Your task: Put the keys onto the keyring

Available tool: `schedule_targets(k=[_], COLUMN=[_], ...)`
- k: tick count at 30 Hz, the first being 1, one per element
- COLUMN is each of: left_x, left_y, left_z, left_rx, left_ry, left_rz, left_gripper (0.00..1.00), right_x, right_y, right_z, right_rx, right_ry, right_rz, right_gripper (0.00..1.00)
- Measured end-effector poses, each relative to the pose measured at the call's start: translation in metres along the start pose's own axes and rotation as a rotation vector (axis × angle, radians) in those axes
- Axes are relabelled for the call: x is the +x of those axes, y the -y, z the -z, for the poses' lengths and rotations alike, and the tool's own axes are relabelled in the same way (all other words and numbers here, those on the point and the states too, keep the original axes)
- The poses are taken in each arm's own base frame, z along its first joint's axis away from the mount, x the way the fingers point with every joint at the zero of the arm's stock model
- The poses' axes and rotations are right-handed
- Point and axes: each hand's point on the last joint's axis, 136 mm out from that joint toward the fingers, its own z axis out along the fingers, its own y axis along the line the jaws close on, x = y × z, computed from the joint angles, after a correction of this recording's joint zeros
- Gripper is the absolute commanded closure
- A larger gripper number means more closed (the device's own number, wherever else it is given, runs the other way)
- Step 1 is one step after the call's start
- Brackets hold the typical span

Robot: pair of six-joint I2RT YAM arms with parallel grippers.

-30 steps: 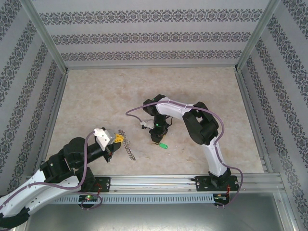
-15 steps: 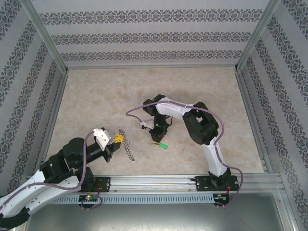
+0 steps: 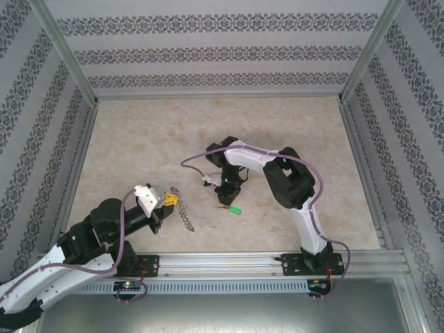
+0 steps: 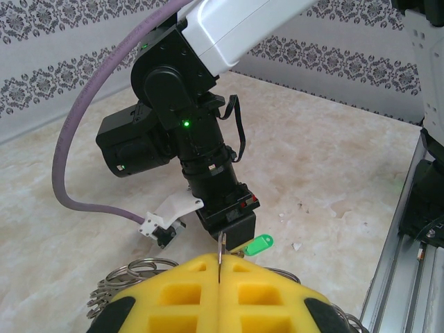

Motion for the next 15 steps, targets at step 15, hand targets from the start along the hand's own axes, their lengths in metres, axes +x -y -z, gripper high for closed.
schedule_targets(k=[15], left_x=[-0.0002], left_y=[-0.0009], left_z=[0.0002], left_rx=[-0.005], left_ry=[0.001], left_rz=[0.000], left_gripper=[1.00], right_x=[0.0014], right_y=[0.0000], right_z=[-0.0013], right_rx=[-0.002], right_ry=[-0.005], right_rz=[0.003], right_gripper=[0.93])
